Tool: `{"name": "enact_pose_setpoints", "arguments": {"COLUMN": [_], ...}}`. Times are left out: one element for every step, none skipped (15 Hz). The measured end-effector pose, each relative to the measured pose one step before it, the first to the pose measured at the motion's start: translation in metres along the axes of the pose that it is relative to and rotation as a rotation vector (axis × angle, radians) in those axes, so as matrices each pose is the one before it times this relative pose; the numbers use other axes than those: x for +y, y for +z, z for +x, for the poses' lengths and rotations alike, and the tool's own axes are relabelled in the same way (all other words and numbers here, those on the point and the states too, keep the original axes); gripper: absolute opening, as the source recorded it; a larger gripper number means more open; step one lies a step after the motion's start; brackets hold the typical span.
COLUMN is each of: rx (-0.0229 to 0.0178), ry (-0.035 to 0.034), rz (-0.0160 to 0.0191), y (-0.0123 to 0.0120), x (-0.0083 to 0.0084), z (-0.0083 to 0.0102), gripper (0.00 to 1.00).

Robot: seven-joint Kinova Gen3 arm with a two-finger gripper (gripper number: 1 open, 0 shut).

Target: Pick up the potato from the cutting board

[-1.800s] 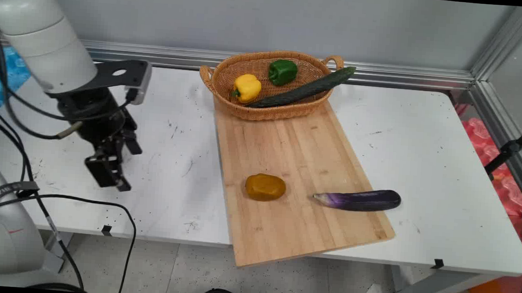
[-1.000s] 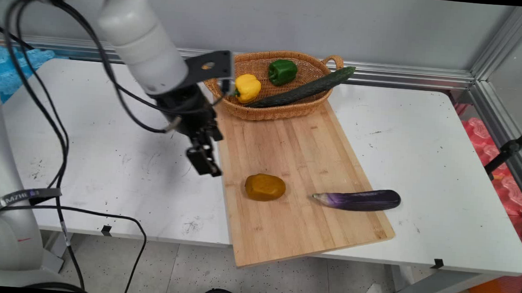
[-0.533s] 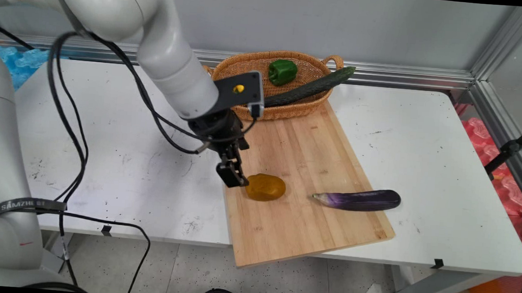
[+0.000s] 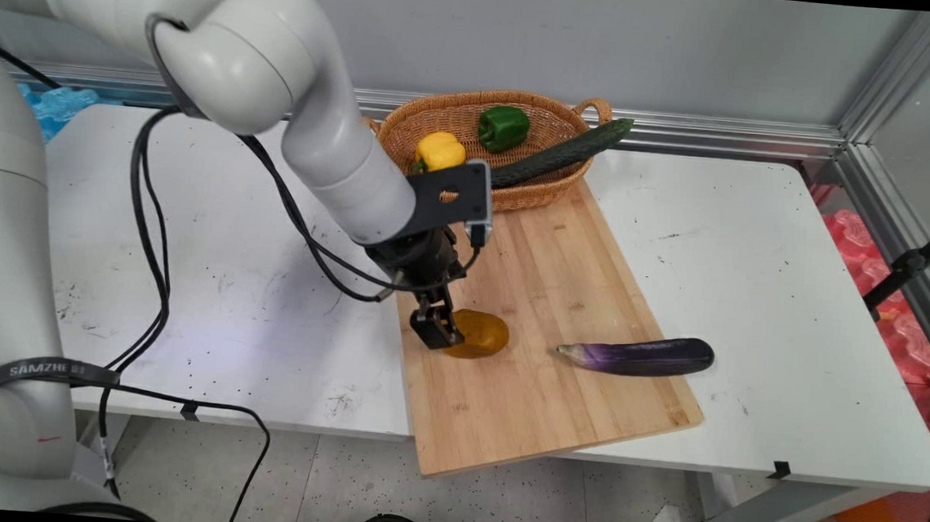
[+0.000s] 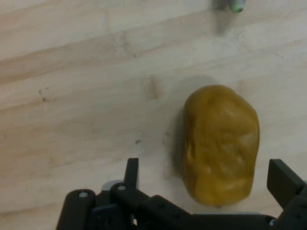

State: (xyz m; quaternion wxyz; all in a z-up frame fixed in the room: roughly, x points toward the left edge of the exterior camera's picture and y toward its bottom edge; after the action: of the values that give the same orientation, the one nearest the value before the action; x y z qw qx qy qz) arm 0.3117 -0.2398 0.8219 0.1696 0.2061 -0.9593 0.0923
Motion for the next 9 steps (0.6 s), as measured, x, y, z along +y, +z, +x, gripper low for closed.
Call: {"name": "enact_pose_setpoints", "arguments": {"rx": [0.00327,0.00210,0.00268,0.00310,0.00223,0.00207,0.00148,0.00156,0.00086], "ry": [0.00570,0.00345,0.00432,0.00435,0.00310,0.00248,0.00193,0.00156,0.00088], "rz": [0.00221,0.00140,0.00139,0.00144,0.00099,0.00063,0.00060,0.00018,-0.00014], "y": [0.00389,0.00239,0.00337,0.00359,0.00280,0.00264,0.00204,0.00232,0.00150], "x": [0.00118,0.00074,0.00112,0.00125,0.00099,0.00098,0.00073,0.00092,0.00062], "z": [0.00075,0.00047,0.00065,0.00076,0.00060,0.00052,0.00037,0.00030,0.00016], "gripper": [1.00,1.00,1.00,1.00,1.00,1.00,1.00,1.00,1.00]}}
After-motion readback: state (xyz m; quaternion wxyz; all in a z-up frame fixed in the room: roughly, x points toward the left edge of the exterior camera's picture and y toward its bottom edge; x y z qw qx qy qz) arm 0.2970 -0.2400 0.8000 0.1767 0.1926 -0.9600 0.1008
